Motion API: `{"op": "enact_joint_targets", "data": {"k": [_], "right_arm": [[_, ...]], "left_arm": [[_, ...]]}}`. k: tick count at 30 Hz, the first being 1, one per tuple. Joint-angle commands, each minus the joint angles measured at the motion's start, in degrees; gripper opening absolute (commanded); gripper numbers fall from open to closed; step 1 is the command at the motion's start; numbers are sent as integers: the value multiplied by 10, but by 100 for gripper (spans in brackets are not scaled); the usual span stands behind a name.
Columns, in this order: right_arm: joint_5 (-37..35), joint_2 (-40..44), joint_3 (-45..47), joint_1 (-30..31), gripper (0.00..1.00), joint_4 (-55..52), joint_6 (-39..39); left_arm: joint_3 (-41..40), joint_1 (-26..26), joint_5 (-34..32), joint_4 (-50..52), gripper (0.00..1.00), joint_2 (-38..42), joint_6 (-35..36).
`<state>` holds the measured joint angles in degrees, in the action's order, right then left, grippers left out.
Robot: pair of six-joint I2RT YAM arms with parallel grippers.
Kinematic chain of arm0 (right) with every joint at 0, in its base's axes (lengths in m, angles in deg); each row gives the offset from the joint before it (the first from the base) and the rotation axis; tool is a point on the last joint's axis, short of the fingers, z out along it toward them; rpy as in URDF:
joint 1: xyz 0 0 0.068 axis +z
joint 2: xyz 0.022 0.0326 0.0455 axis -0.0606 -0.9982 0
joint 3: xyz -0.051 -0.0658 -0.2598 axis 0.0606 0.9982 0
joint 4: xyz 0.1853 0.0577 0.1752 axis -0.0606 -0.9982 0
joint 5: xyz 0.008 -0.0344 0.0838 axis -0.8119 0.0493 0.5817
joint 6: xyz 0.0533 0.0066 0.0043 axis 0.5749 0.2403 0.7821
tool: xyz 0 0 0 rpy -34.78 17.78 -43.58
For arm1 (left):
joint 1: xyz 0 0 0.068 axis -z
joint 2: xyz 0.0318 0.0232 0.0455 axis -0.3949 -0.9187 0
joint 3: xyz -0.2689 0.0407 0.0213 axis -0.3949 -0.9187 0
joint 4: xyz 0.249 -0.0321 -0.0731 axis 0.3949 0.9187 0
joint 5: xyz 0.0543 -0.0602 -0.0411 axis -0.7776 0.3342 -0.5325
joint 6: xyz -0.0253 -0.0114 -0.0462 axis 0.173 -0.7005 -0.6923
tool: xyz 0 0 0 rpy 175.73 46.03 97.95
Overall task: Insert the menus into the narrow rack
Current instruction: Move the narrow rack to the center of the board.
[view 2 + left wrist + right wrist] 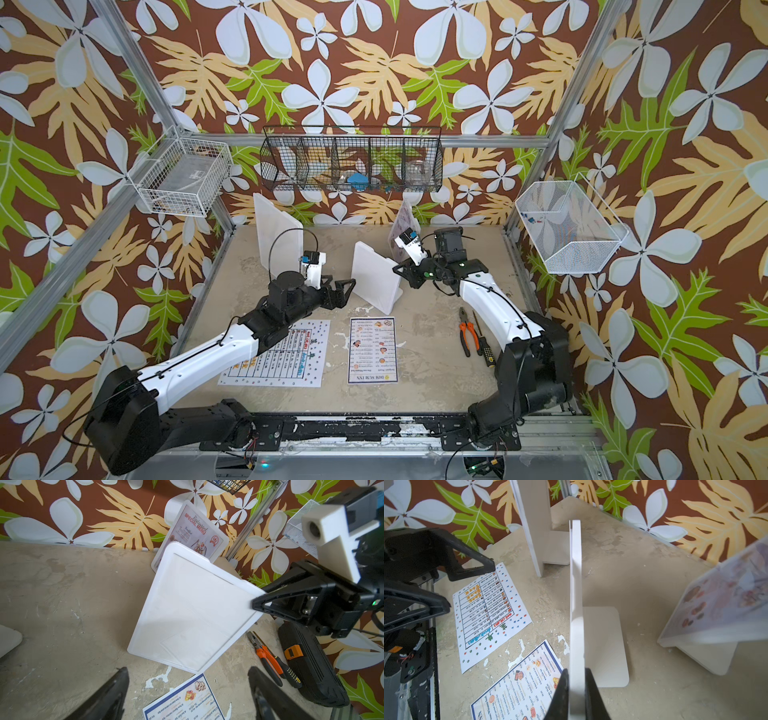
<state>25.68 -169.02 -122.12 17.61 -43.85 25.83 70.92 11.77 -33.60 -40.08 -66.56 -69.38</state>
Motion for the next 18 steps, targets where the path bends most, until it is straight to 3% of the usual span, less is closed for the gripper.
{"op": "enact_joint_targets", "data": {"k": [1, 9, 18], "right_arm": [[48, -28, -39, 1, 0, -37, -78], [83, -119, -152, 0, 0, -159, -195], [132, -163, -203, 0, 0, -234, -256]], "left_arm": [[3, -1, -31, 37, 95, 9, -4], [16, -1, -79, 103, 100, 17, -21], [-14, -1, -58, 64, 100, 38, -9]]}}
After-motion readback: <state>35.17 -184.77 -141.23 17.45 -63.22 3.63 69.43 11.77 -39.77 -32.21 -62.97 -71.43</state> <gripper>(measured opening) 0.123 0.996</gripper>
